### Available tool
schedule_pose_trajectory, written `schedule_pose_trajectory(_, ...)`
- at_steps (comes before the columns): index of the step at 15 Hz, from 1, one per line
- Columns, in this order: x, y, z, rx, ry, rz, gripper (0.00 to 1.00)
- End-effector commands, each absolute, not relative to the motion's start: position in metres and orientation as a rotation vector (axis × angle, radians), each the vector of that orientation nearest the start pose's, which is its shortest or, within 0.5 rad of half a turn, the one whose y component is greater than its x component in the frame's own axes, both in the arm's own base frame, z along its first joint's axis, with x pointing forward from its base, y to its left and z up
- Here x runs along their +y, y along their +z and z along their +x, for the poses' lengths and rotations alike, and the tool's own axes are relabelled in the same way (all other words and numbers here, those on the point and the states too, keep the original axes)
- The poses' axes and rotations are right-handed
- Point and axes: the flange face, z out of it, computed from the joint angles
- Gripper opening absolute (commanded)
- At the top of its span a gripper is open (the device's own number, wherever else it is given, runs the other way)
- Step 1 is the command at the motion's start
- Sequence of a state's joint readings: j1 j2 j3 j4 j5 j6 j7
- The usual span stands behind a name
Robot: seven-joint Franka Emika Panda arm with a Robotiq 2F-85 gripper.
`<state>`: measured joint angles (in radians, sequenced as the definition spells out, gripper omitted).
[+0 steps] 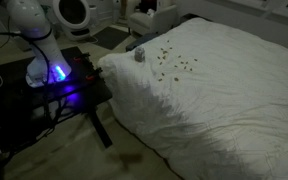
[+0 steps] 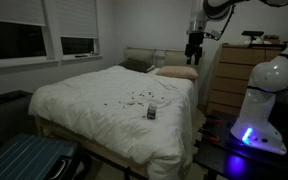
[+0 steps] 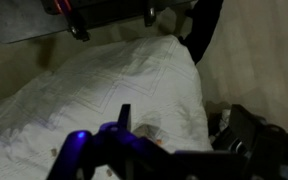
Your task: Pick up the small objects from the bed and put them in the jar
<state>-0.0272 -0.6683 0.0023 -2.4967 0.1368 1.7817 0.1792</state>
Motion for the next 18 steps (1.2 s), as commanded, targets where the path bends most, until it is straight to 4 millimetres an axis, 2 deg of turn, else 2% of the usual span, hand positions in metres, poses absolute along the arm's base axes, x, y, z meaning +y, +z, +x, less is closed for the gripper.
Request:
schedule_pose_trajectory(1, -0.036, 0.504, 0.365, 0.42, 0.0, -3.025, 1.0)
schedule_pose_trajectory(4, -0.063, 0.499, 0.378, 0.459, -0.116, -3.064, 1.0)
schedule_pose_trajectory(10, -0.101, 0.481, 0.412, 0.569, -0.337, -3.091, 1.0)
schedule_pose_trajectory(14, -0.137, 0.465, 0.427, 0.737, -0.379, -3.045, 1.0)
schedule_pose_trajectory(18, -0.177, 0.45, 0.434, 0.958, -0.358, -2.951, 1.0)
